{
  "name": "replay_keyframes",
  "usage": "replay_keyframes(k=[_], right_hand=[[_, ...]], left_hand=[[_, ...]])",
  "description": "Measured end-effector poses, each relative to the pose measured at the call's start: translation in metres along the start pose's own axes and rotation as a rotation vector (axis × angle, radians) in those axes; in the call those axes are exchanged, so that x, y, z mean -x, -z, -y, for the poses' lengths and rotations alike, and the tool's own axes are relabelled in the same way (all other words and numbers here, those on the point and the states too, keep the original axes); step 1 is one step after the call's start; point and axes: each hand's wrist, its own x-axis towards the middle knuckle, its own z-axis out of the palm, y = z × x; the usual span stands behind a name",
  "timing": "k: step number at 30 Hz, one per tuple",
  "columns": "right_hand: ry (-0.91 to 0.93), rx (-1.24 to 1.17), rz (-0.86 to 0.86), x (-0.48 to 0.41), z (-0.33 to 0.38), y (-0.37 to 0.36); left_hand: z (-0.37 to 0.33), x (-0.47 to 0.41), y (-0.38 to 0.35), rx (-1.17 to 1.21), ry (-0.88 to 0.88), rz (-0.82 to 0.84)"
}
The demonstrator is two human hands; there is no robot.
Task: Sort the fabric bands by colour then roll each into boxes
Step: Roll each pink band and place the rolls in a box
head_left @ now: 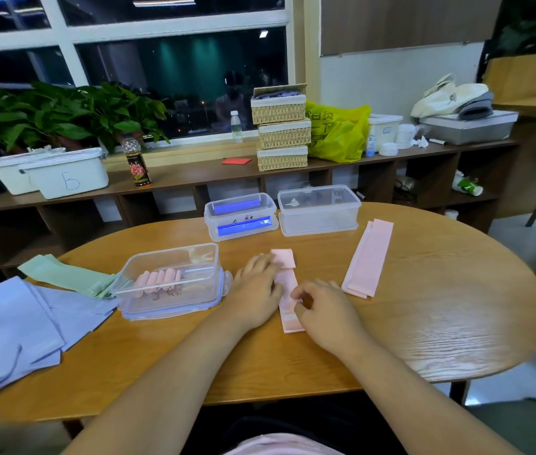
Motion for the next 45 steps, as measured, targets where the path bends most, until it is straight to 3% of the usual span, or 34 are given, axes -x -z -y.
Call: replay_keyframes(k=[4, 11, 16, 20, 30, 36, 45], right_hand=[[0.006, -0.003, -0.005, 0.0, 0.001, 0.001], [-0.007, -0.045, 0.022, 0.003, 0.002, 0.005], [-0.074, -0.388, 0.029, 0.01, -0.003, 0.015], [-0.082, -0.469, -0.006, 0.024, -0.013, 0.022], [0.065, -0.387, 0.13, 0.034, -0.01, 0.021], [0.266, -0.197, 0.216, 0.036, -0.003, 0.024], [0.259, -0.179, 0.176, 0.036, -0.007, 0.016]], left_hand=[[0.005, -0.003, -0.004, 0.044, 0.121, -0.04], [0.003, 0.023, -0.001, 0.079, 0.072, -0.1], [-0.007, 0.06, 0.012, 0.125, -0.037, -0.094], [-0.016, 0.089, 0.024, 0.207, -0.201, -0.045], [-0.015, 0.093, 0.02, 0.14, -0.263, -0.056], [-0.018, 0.099, 0.024, 0.172, -0.257, -0.062], [-0.018, 0.111, 0.024, 0.173, -0.174, -0.031]])
